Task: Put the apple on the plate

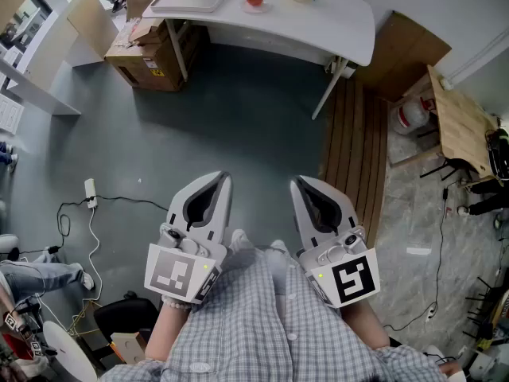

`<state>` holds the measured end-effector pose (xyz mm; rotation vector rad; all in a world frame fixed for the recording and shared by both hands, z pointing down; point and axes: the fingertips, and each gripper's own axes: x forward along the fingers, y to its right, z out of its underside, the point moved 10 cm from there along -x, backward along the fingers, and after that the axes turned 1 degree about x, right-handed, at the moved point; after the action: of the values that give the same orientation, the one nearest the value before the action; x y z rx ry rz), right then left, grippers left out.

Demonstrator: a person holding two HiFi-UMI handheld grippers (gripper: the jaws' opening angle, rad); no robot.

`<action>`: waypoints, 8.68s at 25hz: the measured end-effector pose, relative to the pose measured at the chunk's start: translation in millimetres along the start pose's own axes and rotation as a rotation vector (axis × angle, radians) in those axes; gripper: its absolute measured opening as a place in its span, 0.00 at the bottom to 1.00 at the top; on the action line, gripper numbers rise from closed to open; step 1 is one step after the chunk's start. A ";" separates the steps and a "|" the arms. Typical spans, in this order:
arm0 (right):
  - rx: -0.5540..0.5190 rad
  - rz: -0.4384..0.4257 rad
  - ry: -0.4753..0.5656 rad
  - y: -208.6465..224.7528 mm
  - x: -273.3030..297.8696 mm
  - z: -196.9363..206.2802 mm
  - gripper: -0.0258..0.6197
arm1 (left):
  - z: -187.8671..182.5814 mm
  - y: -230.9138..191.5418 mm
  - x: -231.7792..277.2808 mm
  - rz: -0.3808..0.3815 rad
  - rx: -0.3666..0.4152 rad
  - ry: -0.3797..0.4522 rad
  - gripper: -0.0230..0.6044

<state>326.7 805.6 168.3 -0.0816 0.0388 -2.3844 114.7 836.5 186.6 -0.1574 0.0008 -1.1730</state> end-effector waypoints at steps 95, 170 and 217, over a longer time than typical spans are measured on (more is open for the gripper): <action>0.011 0.052 -0.013 245.0 369.7 1.8 0.07 | -65.1 -294.0 316.6 -0.176 0.014 0.095 0.05; 0.114 0.272 -0.365 486.9 675.2 99.2 0.07 | -24.9 -504.4 717.8 0.122 0.027 -0.435 0.05; 0.552 0.307 -0.822 490.6 695.1 242.4 0.18 | 114.2 -533.8 763.7 0.228 -0.220 -0.956 0.17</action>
<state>174.8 -29.3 418.1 -0.7181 -0.9113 -1.8228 -68.9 -51.9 427.7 -0.8766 -0.6776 -0.7776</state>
